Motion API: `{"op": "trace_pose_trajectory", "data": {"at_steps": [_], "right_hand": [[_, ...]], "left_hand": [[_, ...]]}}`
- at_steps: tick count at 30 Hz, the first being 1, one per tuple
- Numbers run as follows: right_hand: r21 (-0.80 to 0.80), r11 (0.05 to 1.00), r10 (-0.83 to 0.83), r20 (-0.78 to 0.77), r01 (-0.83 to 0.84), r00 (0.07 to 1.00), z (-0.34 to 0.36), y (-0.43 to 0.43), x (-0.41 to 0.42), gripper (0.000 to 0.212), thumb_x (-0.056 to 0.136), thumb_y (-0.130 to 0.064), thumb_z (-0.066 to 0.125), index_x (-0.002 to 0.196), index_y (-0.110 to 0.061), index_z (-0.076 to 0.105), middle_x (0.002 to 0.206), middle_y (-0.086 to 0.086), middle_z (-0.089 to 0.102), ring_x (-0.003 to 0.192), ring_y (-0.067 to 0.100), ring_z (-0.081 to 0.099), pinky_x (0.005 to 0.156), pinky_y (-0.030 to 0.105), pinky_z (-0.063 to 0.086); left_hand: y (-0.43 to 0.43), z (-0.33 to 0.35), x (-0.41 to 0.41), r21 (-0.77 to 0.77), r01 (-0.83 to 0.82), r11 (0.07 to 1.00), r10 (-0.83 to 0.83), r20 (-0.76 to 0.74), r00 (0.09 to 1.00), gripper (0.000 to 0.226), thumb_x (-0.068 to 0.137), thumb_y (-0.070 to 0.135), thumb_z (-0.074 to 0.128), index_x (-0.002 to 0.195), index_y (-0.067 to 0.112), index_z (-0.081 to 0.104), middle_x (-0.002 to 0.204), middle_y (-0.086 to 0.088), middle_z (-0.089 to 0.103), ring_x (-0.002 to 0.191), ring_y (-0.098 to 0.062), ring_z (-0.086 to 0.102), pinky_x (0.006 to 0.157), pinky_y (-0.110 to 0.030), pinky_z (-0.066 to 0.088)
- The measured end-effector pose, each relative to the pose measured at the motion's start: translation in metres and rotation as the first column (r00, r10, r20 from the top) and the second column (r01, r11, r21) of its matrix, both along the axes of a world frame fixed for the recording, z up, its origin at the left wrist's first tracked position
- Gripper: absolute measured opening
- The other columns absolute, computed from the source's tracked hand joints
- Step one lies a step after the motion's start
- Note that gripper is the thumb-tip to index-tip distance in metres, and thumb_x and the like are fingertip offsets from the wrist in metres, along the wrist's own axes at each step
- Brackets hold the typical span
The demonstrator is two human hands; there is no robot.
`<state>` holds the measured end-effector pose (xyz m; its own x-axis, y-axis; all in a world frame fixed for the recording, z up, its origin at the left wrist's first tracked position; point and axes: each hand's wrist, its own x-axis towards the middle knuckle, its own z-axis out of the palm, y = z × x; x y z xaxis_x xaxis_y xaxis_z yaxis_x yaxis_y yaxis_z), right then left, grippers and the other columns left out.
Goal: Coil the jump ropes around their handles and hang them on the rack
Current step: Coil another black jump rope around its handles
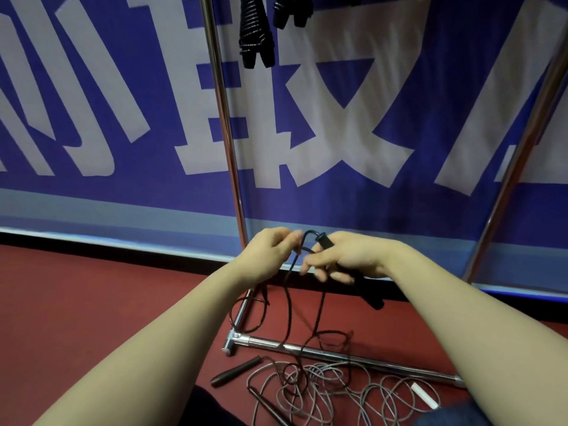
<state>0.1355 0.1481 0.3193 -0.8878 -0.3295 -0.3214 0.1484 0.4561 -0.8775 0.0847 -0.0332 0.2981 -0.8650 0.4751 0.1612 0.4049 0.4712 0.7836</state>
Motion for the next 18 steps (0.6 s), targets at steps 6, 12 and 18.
{"op": "trace_pose_trajectory", "data": {"at_steps": [6,12,18], "right_hand": [[-0.667,0.65,-0.516,-0.033,0.366,0.856,0.013,0.038,-0.012,0.022,0.099,-0.017,0.049,0.08,-0.009,0.053,0.049,-0.007,0.041,0.029,0.002,0.022,0.031,0.016,0.017],[-0.782,0.157,-0.856,0.198,0.604,0.478,-0.002,0.095,-0.013,0.027,0.101,-0.022,0.048,0.076,-0.014,0.053,0.052,-0.007,0.043,0.03,0.003,0.026,0.032,0.016,0.022],[-0.237,0.39,-0.912,0.033,0.89,0.409,-0.037,0.097,-0.02,0.019,0.101,-0.027,0.05,0.099,-0.008,0.052,0.073,0.01,0.05,0.033,0.012,0.042,0.027,0.01,0.026]], "left_hand": [[-0.021,-0.013,-0.007,-0.199,0.149,0.969,-0.056,0.409,0.911,0.055,0.086,0.062,0.062,0.068,0.01,0.058,0.056,-0.012,0.057,0.048,-0.024,0.053,0.052,-0.027,0.045],[-0.057,-0.033,-0.019,-0.449,0.19,0.873,0.01,0.407,0.913,0.031,0.097,0.028,0.058,0.07,0.014,0.063,0.06,-0.001,0.069,0.059,-0.01,0.063,0.066,-0.024,0.045],[-0.058,-0.034,-0.026,-0.412,0.065,0.909,0.044,0.25,0.967,0.026,0.096,0.03,0.061,0.091,0.007,0.073,0.085,0.0,0.074,0.081,-0.013,0.068,0.083,-0.025,0.054]]}}
